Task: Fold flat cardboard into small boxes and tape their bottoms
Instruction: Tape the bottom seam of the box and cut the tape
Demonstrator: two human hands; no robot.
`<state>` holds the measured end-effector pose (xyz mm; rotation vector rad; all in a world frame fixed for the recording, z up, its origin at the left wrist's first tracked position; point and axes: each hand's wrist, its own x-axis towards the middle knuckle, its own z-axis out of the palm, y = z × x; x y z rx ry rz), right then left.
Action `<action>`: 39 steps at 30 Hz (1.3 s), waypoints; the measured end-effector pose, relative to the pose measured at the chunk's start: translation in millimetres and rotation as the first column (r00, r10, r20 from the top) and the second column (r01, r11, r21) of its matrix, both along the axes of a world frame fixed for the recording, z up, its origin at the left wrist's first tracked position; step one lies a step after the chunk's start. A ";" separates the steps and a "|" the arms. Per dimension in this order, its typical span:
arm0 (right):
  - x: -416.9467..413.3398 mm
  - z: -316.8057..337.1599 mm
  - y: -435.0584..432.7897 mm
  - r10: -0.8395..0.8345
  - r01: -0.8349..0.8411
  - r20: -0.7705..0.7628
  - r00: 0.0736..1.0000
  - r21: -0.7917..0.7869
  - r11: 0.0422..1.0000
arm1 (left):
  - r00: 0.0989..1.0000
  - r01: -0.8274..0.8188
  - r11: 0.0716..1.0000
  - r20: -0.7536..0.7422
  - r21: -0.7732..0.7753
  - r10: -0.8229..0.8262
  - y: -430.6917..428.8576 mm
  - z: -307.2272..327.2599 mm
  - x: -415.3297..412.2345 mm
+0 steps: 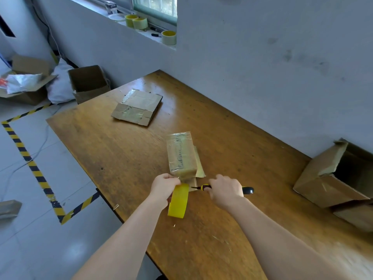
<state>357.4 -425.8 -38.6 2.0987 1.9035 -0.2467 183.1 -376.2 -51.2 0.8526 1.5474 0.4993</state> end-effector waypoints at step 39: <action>-34.9 -9.1 46.1 0.182 -0.087 -0.312 0.933 0.296 0.951 | 0.294 0.942 0.293 -0.826 0.165 -0.481 -33.1 -8.9 -7.3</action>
